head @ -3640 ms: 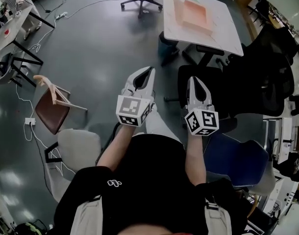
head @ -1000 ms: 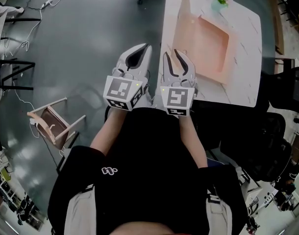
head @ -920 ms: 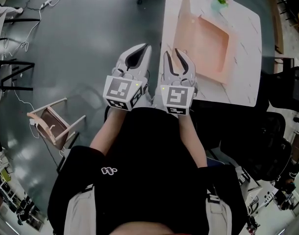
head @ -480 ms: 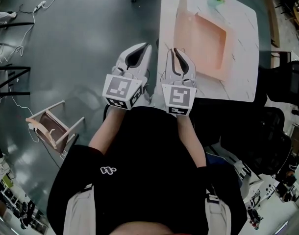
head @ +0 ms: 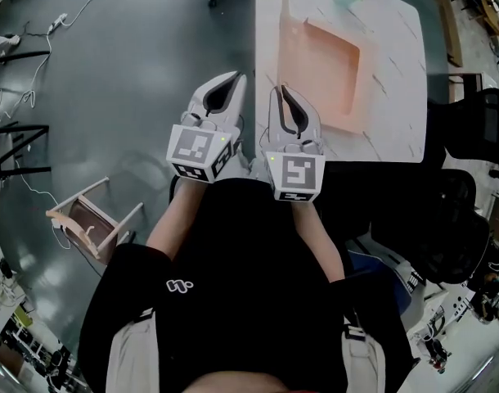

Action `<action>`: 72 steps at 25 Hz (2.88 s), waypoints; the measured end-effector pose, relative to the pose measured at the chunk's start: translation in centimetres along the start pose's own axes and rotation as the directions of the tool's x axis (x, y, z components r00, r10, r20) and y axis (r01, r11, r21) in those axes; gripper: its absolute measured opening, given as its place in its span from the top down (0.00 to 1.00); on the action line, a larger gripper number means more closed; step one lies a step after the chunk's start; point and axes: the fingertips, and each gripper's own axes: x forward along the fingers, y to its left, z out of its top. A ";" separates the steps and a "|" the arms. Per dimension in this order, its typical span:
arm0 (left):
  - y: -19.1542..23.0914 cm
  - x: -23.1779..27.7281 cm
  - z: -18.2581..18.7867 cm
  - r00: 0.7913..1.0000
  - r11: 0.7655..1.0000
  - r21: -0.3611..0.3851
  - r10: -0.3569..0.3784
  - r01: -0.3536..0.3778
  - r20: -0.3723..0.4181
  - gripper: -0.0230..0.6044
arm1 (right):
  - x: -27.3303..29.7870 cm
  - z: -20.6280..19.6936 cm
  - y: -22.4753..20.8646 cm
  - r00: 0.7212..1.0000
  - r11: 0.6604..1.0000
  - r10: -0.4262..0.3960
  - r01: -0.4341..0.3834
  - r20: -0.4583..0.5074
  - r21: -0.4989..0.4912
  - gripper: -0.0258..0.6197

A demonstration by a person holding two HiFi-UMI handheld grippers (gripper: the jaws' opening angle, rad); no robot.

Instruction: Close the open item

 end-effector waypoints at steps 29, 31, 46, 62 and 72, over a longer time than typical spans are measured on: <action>-11.7 9.4 -3.9 0.969 0.976 0.048 -0.207 0.215 -0.135 0.96 | -10.6 -8.9 -17.0 0.950 0.928 -0.306 0.311 -0.058 0.206 0.87; -12.0 9.8 -4.0 0.968 0.975 0.050 -0.207 0.216 -0.141 0.96 | -10.8 -9.8 -18.1 0.945 0.922 -0.318 0.327 -0.075 0.206 0.86; -12.3 10.9 -5.5 0.962 0.976 0.057 -0.196 0.210 -0.188 0.96 | -11.3 -17.1 -23.5 0.896 0.885 -0.382 0.425 -0.225 0.189 0.84; -12.1 11.1 -5.9 0.959 0.975 0.054 -0.199 0.214 -0.201 0.96 | -10.4 -23.0 -25.4 0.820 0.865 -0.405 0.487 -0.405 0.123 0.82; -11.6 11.1 -6.1 0.960 0.977 0.046 -0.194 0.207 -0.201 0.96 | -10.0 -24.2 -25.8 0.793 0.864 -0.414 0.497 -0.447 0.082 0.81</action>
